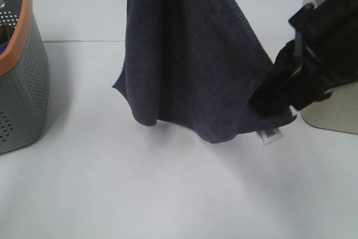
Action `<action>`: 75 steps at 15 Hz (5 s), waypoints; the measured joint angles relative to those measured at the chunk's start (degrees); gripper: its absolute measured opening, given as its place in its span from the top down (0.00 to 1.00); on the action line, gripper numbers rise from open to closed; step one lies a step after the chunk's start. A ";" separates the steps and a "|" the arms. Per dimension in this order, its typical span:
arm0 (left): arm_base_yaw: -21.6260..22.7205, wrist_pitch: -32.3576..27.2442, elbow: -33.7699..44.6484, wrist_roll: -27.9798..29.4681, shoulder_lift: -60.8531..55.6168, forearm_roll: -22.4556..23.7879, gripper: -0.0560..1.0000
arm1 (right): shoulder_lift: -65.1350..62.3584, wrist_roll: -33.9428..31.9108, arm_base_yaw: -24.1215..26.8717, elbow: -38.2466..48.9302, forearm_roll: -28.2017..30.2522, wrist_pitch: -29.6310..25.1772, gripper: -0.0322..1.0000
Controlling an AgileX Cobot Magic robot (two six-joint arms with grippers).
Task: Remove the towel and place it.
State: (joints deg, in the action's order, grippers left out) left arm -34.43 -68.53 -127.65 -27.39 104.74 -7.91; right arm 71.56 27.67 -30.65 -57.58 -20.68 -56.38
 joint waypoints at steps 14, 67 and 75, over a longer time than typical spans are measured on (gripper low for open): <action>9.11 19.82 0.00 19.37 13.87 13.24 0.95 | 21.72 -8.82 3.50 -28.13 44.00 21.83 0.95; 11.00 -1.03 32.77 9.45 19.94 -0.52 0.95 | 50.53 -1.89 13.35 -31.46 9.74 -13.52 0.95; 11.00 -1.03 38.22 8.82 17.48 -0.46 0.87 | 48.99 -5.10 13.35 -27.33 3.38 -13.52 0.63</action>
State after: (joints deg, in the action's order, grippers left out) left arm -23.43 -69.56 -89.44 -18.56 122.21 -8.37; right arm 120.55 22.57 -17.30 -84.91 -17.30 -69.90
